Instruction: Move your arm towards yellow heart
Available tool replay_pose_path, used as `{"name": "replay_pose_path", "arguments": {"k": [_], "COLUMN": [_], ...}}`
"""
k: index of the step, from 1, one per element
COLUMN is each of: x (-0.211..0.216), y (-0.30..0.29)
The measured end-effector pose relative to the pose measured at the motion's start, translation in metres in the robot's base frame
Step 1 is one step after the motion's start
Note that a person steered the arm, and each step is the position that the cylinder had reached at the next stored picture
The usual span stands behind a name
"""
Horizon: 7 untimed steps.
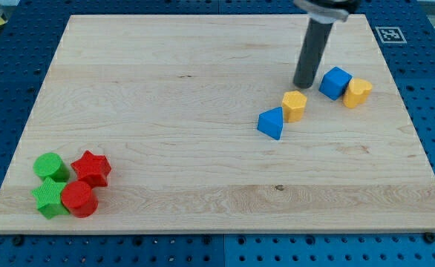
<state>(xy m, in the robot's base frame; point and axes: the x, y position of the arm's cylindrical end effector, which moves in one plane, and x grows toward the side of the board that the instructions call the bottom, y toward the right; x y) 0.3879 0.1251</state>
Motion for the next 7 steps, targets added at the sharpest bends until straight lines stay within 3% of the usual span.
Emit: {"name": "replay_pose_path", "arguments": {"k": [3, 6, 7], "x": [-0.033, -0.064, -0.045], "y": [-0.016, 0.071, 0.108]}}
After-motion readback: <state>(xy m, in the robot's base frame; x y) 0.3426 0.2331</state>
